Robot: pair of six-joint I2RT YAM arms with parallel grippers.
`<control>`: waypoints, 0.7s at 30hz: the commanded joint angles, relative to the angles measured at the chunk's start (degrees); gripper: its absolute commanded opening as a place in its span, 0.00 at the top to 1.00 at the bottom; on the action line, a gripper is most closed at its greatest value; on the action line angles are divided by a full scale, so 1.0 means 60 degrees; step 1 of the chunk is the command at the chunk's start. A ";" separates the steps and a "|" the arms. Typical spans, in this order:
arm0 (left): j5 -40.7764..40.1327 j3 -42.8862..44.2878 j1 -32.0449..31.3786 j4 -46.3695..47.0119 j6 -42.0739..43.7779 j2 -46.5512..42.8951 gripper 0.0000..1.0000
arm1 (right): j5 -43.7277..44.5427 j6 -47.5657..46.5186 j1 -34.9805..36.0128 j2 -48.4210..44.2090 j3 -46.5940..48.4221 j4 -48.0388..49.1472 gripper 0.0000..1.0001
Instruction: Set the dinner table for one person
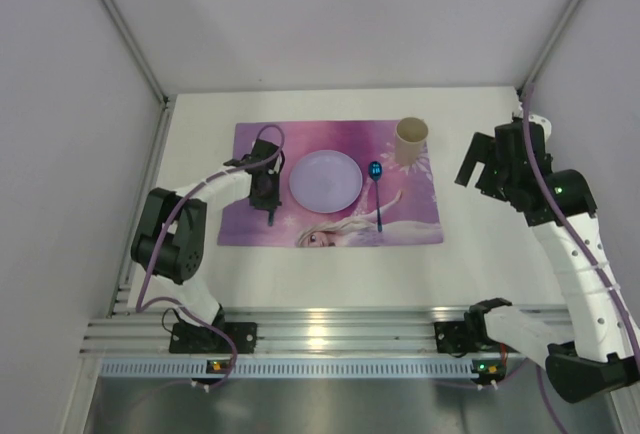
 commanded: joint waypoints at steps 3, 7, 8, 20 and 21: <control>-0.0098 0.0176 0.0072 0.0219 -0.0274 -0.0346 0.73 | 0.0145 -0.0248 -0.0110 0.0017 -0.0094 0.0594 0.00; -0.0288 0.0878 0.0072 -0.0423 -0.0259 -0.0944 0.55 | 0.0071 -0.0321 -0.0095 -0.0056 -0.0080 0.0740 0.00; -0.0332 0.1011 0.0072 -0.0571 -0.0245 -0.0947 0.52 | 0.0057 -0.0336 -0.0110 -0.0085 -0.0109 0.0755 0.00; -0.0433 0.0515 -0.0410 -0.2182 -0.1225 -0.4853 0.12 | -0.5535 -0.0631 -0.0081 -0.2807 -0.2844 0.3462 0.00; -0.0566 0.0369 -0.0484 -0.2444 -0.1328 -0.5134 0.09 | -0.5974 -0.0324 -0.0066 -0.3231 -0.3718 0.3668 0.00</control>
